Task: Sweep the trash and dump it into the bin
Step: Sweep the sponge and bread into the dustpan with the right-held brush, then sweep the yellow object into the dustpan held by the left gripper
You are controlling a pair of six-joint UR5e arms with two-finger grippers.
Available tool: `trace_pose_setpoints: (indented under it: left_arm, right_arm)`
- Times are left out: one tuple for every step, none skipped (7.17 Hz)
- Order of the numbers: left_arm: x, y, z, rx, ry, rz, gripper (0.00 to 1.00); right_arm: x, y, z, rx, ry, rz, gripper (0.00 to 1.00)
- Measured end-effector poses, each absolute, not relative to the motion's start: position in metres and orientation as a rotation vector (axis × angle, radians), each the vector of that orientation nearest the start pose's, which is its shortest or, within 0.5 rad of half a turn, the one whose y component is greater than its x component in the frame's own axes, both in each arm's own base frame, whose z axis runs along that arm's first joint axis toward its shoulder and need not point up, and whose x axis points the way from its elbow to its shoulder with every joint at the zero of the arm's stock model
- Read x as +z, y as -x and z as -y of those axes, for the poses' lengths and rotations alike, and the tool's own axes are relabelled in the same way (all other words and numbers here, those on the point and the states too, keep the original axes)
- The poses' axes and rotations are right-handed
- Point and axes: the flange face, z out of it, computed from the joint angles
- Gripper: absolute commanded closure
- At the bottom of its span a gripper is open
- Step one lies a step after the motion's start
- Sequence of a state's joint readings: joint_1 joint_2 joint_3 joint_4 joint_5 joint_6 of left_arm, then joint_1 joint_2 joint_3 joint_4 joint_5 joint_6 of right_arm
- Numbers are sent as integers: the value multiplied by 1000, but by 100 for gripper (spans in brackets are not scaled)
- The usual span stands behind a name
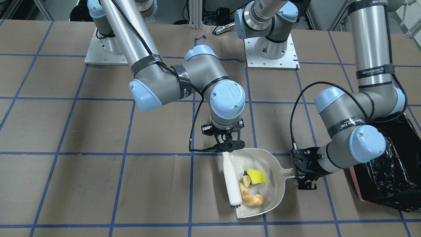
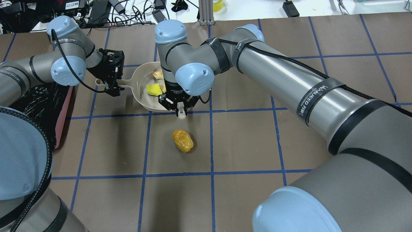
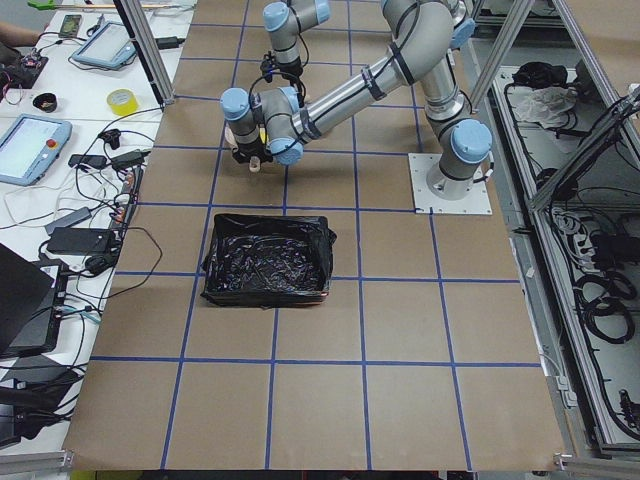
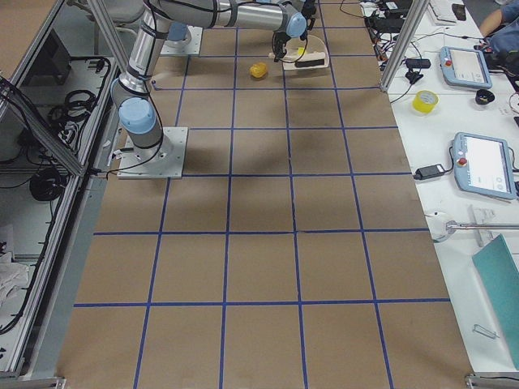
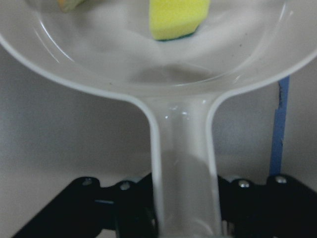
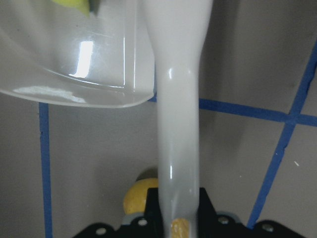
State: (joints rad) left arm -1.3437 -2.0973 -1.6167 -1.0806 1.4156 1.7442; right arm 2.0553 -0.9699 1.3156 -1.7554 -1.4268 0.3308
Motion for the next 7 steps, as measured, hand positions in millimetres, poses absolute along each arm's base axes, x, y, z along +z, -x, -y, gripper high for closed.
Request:
trace_pose_setpoints:
  left_arm:
    - [215,0,650,-117,-2265,-2372,100]
    - [220,-4,643,-67,-2287,-2320,100]
    - [219,-8,630,-22,-2316,-2284,100]
    - [216,-9,611,8,-2346,-2271,100]
    - [216,-8,587,27,-2374,-2261,100]
    - [219,-7,560,39,-2393,-2260,100]
    - [222,-7,533,50,-2397,-2269,100]
  right_arm:
    - [289,-437,539,336,162,-3068,100]
    - [314,-422,527,374,61,-3089,100]
    - [334,-408,506,416,-52,-3107,100]
    - [343,-391,474,457,-126,-3120,100]
    - [342,-373,434,497,-191,-3126,100]
    - [335,-359,393,514,-294,-3124,100]
    - [319,-358,354,502,-387,-3112,100]
